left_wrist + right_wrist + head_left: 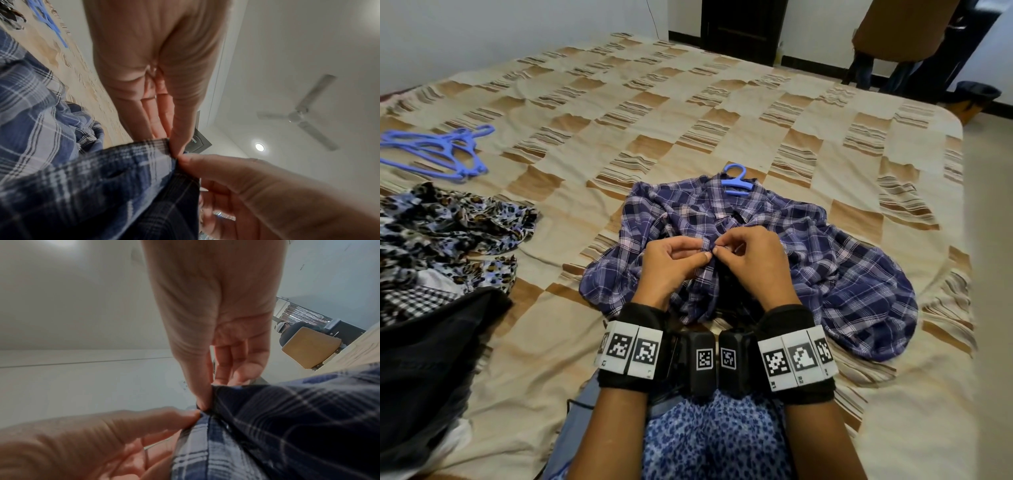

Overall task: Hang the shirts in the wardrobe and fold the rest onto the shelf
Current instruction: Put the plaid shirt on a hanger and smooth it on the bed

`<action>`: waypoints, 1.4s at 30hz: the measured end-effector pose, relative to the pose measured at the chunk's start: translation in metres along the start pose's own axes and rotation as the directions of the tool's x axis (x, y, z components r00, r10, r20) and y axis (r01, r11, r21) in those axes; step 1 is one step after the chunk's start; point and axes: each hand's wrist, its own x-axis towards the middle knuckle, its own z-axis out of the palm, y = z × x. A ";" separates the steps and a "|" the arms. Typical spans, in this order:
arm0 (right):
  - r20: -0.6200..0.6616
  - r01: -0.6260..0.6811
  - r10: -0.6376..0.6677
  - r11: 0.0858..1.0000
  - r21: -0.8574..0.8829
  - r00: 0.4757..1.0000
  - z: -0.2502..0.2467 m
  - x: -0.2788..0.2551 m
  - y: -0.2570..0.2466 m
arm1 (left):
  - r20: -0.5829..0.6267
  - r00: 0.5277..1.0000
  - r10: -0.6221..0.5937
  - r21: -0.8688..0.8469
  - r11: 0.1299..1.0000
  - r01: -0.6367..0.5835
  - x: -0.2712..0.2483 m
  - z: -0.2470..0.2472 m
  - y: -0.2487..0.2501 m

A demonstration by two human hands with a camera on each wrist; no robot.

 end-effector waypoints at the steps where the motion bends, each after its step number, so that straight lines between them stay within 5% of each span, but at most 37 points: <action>1: -0.015 -0.009 0.009 1.000 -0.010 1.000 0.000 0.000 0.000 | 0.006 1.000 -0.001 -0.007 1.000 0.001 0.000 0.000 0.000; 20: 0.000 -0.012 0.012 0.999 0.053 1.000 0.003 0.002 0.004 | 0.033 0.995 -0.089 -0.048 0.995 0.091 -0.001 0.002 0.006; 35: 0.050 -0.003 -0.004 0.991 0.130 0.999 0.004 0.002 0.004 | 0.085 0.995 -0.047 -0.071 0.996 0.053 -0.002 -0.001 0.000; 42: 0.072 -0.009 -0.001 0.991 0.131 0.997 0.008 0.002 0.002 | 0.009 1.000 -0.015 -0.004 1.000 0.015 0.000 0.000 -0.004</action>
